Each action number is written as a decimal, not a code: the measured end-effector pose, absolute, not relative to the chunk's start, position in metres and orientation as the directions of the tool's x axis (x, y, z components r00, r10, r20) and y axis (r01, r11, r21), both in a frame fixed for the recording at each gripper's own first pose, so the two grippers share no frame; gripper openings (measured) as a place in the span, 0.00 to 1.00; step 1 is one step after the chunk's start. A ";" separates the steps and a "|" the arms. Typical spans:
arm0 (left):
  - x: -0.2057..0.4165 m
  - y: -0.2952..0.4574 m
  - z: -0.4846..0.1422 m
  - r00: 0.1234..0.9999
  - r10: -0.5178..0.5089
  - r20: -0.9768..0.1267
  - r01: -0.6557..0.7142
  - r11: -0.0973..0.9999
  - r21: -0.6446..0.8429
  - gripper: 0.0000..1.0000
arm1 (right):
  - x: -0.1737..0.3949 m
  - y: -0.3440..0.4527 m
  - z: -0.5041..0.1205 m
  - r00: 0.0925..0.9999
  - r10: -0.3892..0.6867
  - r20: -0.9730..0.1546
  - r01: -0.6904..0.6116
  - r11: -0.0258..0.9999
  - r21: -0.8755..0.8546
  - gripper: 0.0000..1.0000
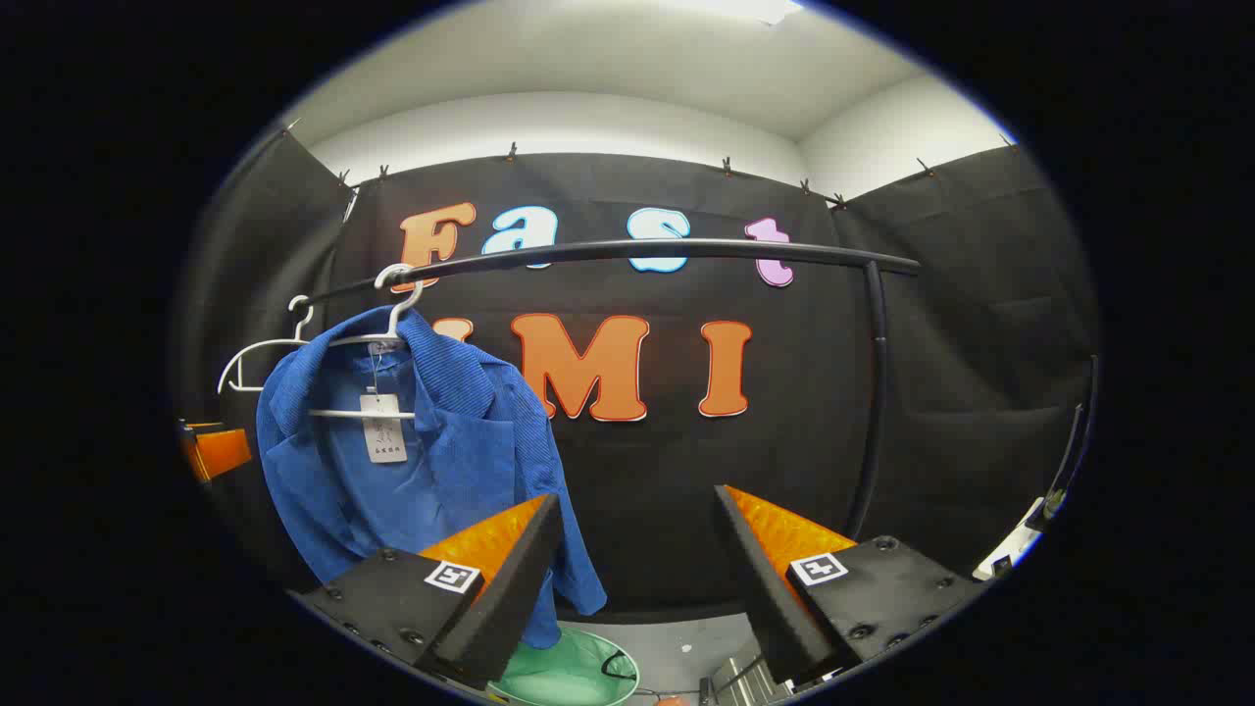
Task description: Grasp the clothes on the hanger with both hands and then place them into the laundry hamper below.
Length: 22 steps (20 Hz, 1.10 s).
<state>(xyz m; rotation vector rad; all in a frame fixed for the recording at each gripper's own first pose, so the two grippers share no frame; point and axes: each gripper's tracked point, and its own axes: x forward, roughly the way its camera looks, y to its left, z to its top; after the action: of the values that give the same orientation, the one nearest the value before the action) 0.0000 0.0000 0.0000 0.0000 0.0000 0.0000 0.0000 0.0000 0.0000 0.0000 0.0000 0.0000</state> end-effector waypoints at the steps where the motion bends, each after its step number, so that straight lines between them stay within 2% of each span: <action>1: 0.001 0.000 0.002 1.000 0.001 0.004 -0.001 1.000 -0.002 0.92 | -0.002 0.001 0.000 1.000 -0.003 -0.003 0.003 1.000 0.003 0.94; 2: 0.001 0.001 0.000 1.000 0.003 0.001 -0.003 1.000 -0.004 0.95 | -0.002 0.000 0.000 1.000 -0.002 -0.010 0.002 1.000 0.004 0.94; 4: -0.001 0.001 -0.005 1.000 0.009 -0.020 -0.009 1.000 -0.012 0.92 | -0.005 -0.001 0.001 1.000 0.001 -0.028 -0.001 1.000 -0.003 0.94; 5: 0.000 0.001 -0.005 1.000 0.007 -0.022 -0.007 1.000 -0.016 0.95 | -0.005 -0.002 0.003 1.000 0.002 -0.025 -0.002 1.000 -0.005 0.94; 13: -0.006 0.008 -0.014 0.998 0.042 -0.046 -0.043 0.999 -0.029 0.95 | -0.004 0.001 -0.005 0.998 0.030 -0.048 -0.031 0.999 -0.011 0.94; 14: -0.005 0.009 -0.015 0.998 0.047 -0.047 -0.049 0.999 -0.024 0.98 | -0.003 0.003 -0.007 0.998 0.037 -0.051 -0.037 0.999 -0.010 0.94; 15: -0.003 0.010 -0.016 0.997 0.053 -0.047 -0.054 0.998 -0.020 0.95 | -0.001 0.006 -0.008 0.998 0.043 -0.052 -0.043 0.999 -0.008 0.94; 18: 0.002 0.013 -0.021 0.996 0.074 -0.054 -0.075 0.997 -0.020 0.95 | 0.009 0.015 -0.009 0.996 0.068 -0.051 -0.068 0.998 -0.005 0.94; 19: 0.004 0.013 -0.024 0.995 0.077 -0.058 -0.078 0.997 -0.025 0.98 | 0.012 0.018 -0.009 0.996 0.077 -0.050 -0.077 0.997 -0.006 0.94; 20: 0.006 0.012 -0.027 0.995 0.078 -0.064 -0.080 0.996 -0.032 0.92 | 0.015 0.022 -0.011 0.995 0.089 -0.049 -0.089 0.996 -0.006 0.94; 22: 0.011 0.014 -0.032 0.993 0.084 -0.077 -0.088 0.995 -0.041 0.95 | 0.024 0.034 -0.011 0.992 0.116 -0.049 -0.117 0.993 -0.006 0.94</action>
<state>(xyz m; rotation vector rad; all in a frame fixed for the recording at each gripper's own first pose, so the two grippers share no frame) 0.0107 0.0142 -0.0321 -0.0444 0.0751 0.0863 0.0237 0.0341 -0.0105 -0.0090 0.0484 0.1170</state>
